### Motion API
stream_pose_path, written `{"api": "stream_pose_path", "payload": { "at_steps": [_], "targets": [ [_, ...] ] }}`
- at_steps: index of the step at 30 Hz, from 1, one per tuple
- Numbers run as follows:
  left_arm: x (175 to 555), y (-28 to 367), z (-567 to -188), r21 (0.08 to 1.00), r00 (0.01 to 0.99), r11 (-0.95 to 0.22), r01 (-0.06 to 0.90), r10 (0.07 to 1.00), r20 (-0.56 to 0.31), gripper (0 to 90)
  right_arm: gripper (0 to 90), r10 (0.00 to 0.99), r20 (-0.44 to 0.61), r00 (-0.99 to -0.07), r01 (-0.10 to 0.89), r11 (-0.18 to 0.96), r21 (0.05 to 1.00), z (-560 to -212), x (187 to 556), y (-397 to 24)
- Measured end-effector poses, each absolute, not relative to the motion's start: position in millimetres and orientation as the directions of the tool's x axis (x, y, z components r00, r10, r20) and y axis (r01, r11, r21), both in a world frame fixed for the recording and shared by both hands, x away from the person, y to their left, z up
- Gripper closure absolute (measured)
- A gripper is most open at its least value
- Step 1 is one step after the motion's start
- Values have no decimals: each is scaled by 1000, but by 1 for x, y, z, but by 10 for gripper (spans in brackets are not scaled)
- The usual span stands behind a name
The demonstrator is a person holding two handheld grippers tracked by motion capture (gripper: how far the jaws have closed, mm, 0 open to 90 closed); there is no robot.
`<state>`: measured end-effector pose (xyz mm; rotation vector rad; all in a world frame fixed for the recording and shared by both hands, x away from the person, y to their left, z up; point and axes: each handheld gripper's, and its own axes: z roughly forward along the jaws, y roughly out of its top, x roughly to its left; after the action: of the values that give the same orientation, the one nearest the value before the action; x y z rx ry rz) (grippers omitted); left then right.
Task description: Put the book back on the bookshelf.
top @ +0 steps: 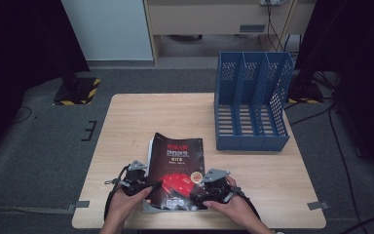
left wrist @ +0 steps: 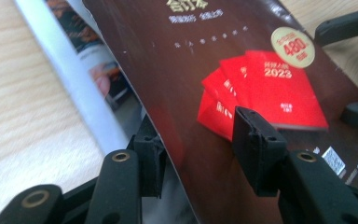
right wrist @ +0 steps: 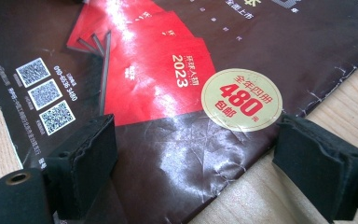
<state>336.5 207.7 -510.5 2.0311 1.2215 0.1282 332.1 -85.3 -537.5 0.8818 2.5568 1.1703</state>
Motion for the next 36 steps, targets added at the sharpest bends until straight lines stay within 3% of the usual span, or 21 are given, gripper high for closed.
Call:
{"api": "stream_pose_path", "payload": {
  "at_steps": [10, 17, 21, 27, 36],
  "targets": [
    [352, 199, -516, 651, 551, -267, 711, 787, -279, 491, 135, 591, 68, -804, 437, 510, 740, -538, 332, -85],
    [357, 197, -517, 648, 525, -251, 719, 807, -270, 523, 136, 590, 70, -805, 438, 511, 740, -537, 332, -86],
    [356, 199, -517, 649, 498, -234, 724, 828, -257, 660, 136, 588, 70, -806, 438, 512, 739, -537, 332, -86],
    [355, 201, -517, 650, 484, -218, 728, 835, -261, 782, 135, 586, 76, -807, 440, 510, 739, -537, 333, -86],
    [352, 203, -511, 669, 495, -193, 718, 817, -295, 879, 135, 585, 80, -807, 441, 507, 740, -537, 333, -87]
  ]
}}
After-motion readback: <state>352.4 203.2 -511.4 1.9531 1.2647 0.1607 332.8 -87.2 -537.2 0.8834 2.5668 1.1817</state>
